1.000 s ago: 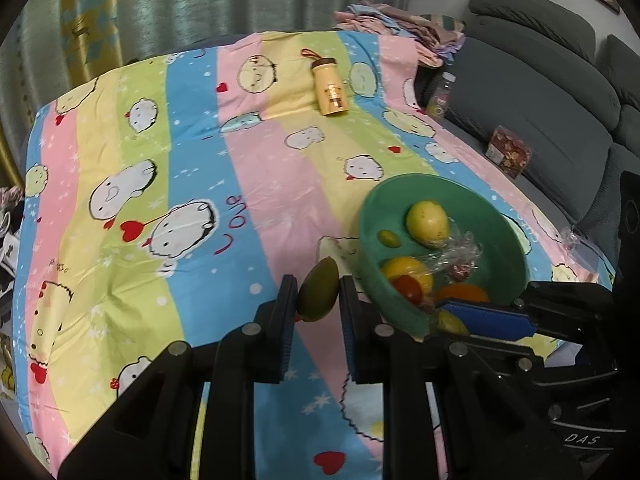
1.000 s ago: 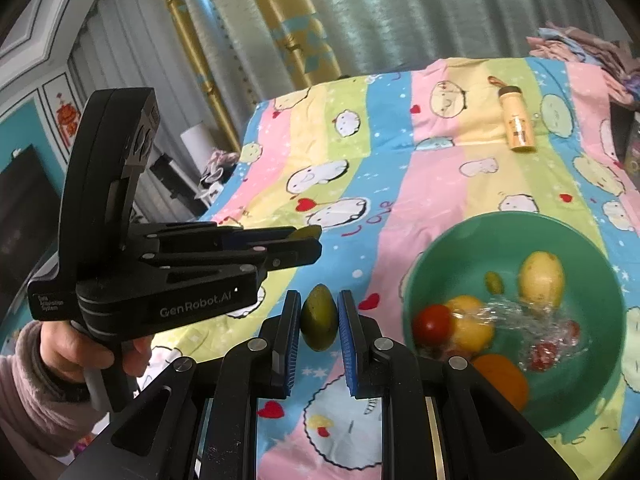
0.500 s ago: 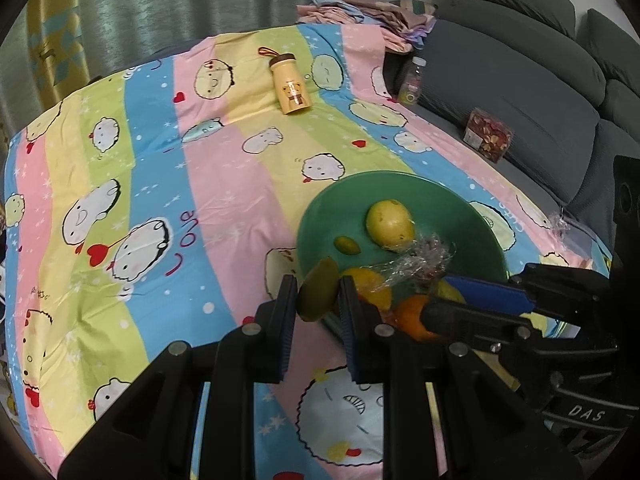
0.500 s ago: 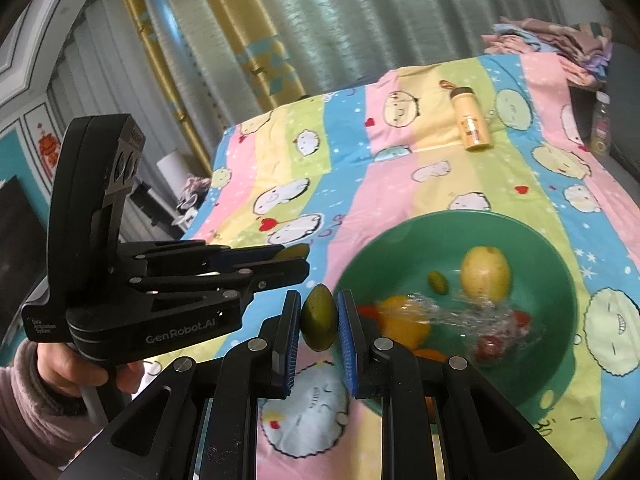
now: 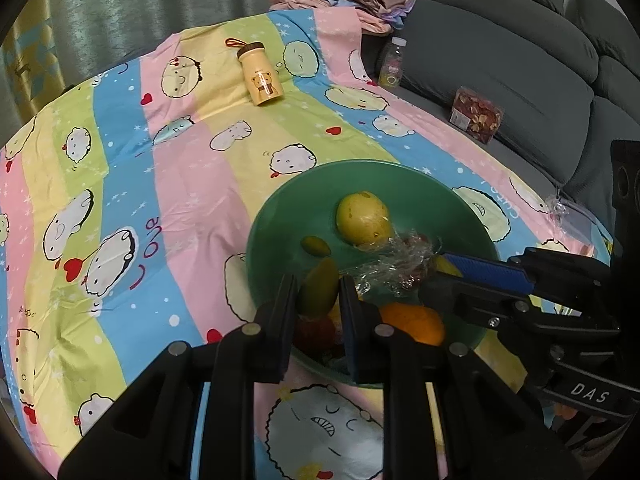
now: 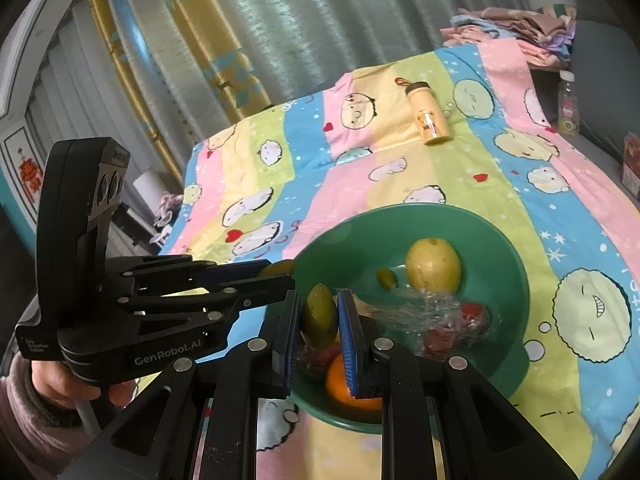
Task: Organize fruits
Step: 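Carry both held olives over the green bowl, then lower both olives into the bowl and hold them there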
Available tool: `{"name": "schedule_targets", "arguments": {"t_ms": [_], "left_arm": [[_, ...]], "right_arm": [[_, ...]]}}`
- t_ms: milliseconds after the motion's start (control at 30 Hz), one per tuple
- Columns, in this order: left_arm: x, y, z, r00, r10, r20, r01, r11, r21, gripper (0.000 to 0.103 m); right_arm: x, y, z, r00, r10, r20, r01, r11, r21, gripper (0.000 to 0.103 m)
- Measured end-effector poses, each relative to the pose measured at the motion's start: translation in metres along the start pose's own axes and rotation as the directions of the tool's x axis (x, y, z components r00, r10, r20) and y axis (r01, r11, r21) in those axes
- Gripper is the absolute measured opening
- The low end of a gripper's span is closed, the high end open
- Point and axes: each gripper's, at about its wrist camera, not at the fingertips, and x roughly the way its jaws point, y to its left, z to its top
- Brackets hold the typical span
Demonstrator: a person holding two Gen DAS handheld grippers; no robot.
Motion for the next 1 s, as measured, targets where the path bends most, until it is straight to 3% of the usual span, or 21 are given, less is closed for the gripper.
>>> {"name": "schedule_targets", "arguments": {"t_ms": [1000], "left_arm": [[0.028,-0.021,0.003,0.999,0.034,-0.041,-0.030,0.996,0.085,0.021]], "right_arm": [[0.008,-0.012,-0.002,1.000,-0.024,-0.002,0.024,0.999,0.039,0.020]]}}
